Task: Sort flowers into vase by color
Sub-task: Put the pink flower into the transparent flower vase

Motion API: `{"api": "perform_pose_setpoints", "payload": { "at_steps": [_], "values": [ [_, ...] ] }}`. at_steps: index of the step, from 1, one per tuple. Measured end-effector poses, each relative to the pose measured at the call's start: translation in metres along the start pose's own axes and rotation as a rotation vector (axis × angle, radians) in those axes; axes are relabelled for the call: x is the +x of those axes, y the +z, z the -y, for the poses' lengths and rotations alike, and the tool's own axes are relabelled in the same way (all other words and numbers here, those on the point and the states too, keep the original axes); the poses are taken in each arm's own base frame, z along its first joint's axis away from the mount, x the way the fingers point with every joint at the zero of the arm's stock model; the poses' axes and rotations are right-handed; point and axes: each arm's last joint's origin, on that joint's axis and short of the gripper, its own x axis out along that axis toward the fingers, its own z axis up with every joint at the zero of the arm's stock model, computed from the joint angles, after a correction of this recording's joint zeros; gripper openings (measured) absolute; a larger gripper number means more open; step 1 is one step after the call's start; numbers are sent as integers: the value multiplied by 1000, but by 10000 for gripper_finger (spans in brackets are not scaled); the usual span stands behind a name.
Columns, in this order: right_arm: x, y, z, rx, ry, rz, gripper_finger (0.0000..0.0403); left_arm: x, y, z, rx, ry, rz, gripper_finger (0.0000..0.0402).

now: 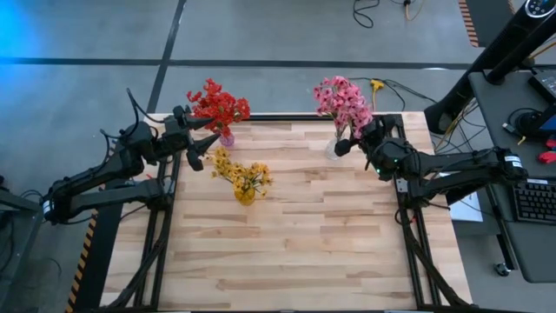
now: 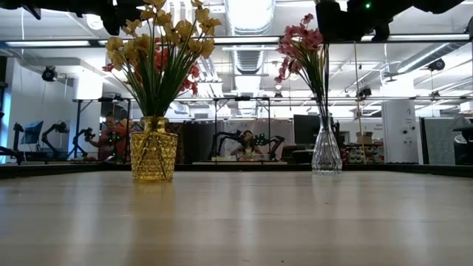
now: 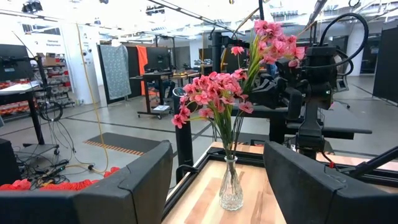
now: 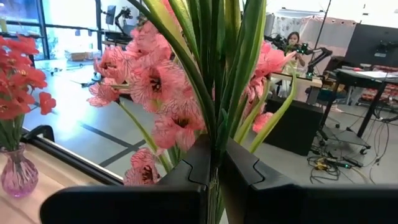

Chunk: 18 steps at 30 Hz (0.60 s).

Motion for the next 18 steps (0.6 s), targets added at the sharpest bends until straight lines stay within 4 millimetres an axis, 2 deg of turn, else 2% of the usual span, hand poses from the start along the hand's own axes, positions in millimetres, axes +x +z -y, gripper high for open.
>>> {"api": "perform_pose_setpoints", "payload": {
  "at_steps": [18],
  "values": [
    [0, -1, 0, -8, -5, -5, 13, 0, 0, 0, 0, 0, 0, 233]
  ]
}}
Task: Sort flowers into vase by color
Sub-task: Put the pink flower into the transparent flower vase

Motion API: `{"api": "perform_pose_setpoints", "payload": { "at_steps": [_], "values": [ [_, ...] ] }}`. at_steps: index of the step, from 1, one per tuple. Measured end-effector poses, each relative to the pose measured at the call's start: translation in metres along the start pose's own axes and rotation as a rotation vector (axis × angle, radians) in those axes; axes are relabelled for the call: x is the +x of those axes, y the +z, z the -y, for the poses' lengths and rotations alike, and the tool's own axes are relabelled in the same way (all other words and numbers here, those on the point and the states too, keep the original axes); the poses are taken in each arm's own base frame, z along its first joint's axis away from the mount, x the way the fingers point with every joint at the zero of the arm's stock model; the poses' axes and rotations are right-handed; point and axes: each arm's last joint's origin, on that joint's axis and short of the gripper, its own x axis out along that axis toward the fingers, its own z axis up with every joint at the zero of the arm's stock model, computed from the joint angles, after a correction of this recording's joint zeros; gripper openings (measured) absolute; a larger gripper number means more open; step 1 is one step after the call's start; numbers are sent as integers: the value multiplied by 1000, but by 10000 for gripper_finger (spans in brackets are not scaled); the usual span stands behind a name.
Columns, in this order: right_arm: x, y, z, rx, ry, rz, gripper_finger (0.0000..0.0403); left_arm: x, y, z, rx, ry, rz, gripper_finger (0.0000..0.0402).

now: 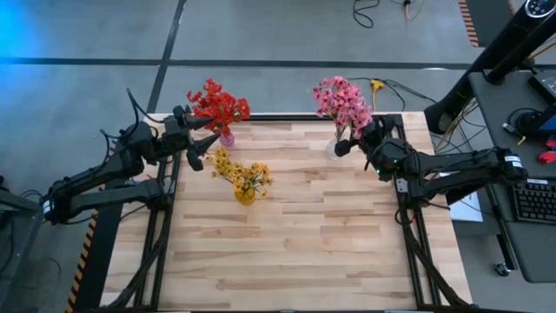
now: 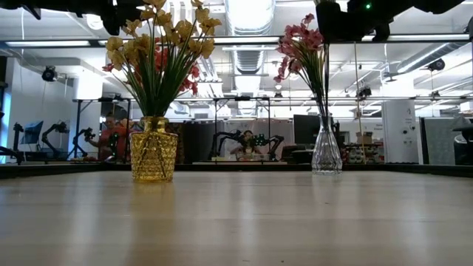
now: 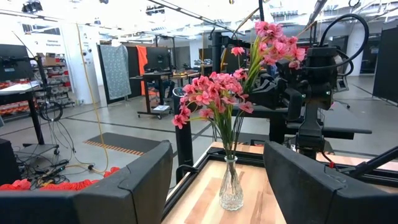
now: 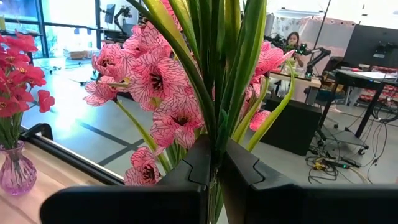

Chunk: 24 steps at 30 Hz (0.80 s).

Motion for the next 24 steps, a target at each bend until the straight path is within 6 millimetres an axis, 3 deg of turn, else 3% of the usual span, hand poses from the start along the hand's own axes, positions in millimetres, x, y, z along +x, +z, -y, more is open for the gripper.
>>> {"api": "perform_pose_setpoints", "payload": {
  "at_steps": [24],
  "values": [
    [0, -3, 0, -11, 2, -22, 13, 0, 0, 0, -1, -1, -3, 233]
  ]
}}
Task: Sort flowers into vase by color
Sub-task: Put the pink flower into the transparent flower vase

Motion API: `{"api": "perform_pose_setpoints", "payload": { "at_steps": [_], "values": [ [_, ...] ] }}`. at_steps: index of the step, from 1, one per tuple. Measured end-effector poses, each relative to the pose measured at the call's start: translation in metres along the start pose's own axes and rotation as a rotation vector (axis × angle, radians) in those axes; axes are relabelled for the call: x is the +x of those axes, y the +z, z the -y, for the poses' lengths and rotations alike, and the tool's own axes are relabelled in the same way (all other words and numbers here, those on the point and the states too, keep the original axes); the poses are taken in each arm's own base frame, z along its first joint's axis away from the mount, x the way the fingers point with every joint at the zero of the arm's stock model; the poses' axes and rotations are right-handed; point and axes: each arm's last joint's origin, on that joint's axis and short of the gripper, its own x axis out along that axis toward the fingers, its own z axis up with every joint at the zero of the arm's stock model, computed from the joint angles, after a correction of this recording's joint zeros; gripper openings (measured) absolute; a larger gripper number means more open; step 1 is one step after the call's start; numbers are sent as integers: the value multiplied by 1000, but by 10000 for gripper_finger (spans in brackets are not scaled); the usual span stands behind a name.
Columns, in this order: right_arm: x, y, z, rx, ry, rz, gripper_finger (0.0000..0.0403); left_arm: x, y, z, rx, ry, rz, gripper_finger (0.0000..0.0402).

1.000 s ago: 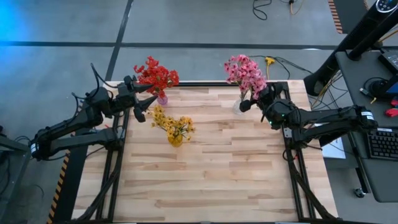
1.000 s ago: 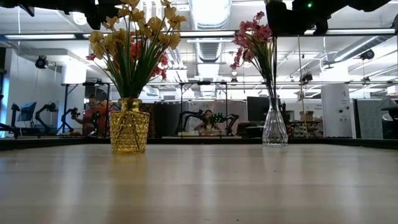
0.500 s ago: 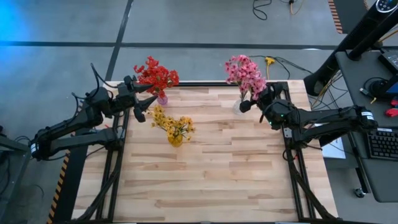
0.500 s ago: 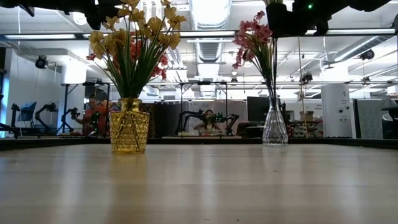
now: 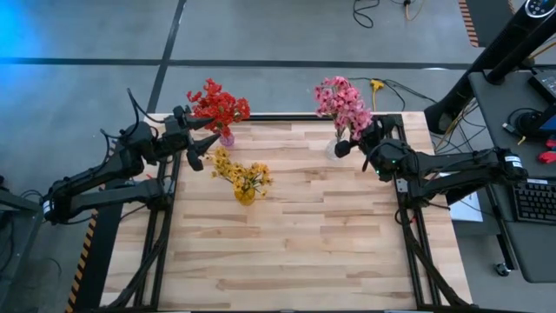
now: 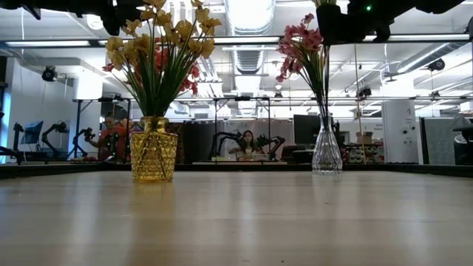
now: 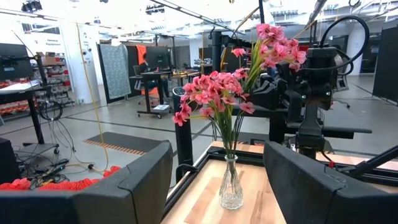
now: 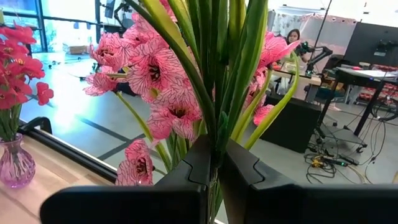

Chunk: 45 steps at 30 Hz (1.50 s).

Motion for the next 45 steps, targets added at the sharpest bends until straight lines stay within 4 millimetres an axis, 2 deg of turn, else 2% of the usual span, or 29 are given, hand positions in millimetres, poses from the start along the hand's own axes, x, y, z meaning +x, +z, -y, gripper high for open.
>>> {"api": "perform_pose_setpoints", "payload": {
  "at_steps": [45],
  "values": [
    [0, -8, -1, -10, 12, -48, 13, 0, 0, 0, 0, 0, 0, 233]
  ]
}}
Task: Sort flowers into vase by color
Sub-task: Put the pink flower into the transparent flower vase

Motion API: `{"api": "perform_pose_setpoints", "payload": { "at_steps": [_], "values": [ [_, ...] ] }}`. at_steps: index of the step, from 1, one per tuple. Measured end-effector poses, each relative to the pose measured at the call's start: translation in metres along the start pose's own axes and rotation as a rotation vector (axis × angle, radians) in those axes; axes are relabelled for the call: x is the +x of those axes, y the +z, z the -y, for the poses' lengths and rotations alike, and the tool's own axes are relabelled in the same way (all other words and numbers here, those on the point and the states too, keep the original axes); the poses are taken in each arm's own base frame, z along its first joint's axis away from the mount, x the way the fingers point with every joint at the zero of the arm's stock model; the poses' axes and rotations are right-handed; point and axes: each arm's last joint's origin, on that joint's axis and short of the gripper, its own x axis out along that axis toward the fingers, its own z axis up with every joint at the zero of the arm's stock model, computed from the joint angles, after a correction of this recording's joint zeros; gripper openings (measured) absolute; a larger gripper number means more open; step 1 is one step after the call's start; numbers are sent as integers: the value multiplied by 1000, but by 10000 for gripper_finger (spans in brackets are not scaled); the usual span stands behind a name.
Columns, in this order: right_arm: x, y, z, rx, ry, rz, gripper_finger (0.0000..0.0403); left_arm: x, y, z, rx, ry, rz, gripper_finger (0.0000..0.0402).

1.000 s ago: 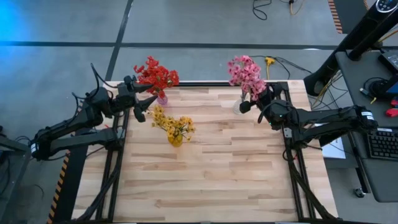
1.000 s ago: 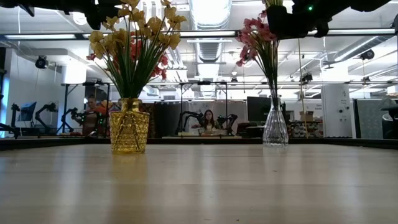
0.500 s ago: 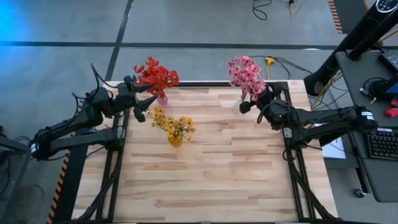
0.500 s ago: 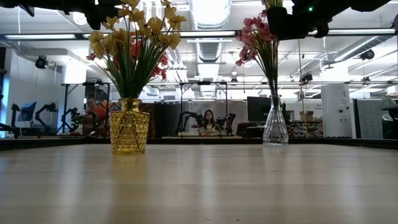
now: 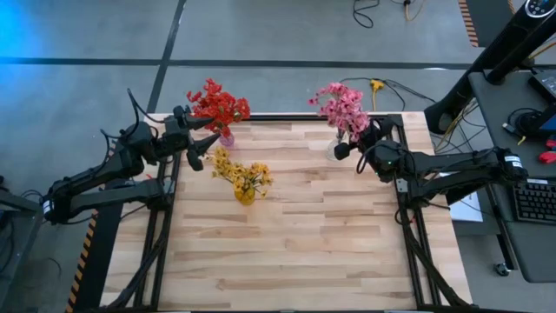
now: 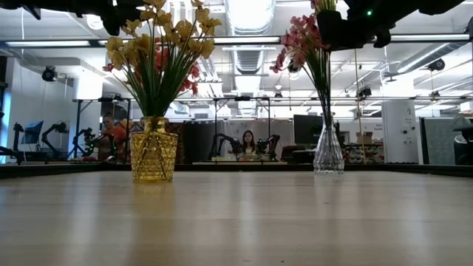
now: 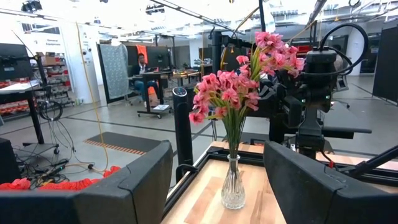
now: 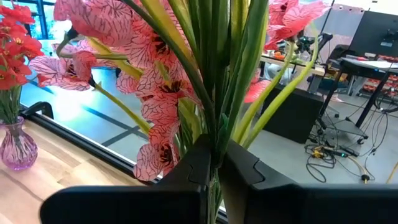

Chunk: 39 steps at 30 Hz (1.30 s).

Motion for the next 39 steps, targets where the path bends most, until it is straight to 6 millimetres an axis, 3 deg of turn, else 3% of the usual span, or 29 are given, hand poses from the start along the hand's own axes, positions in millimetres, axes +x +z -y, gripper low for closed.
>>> {"api": "perform_pose_setpoints", "payload": {
  "at_steps": [39],
  "values": [
    [0, -12, 0, 6, 0, -57, 13, 0, 0, 0, 0, 0, 2, 233]
  ]
}}
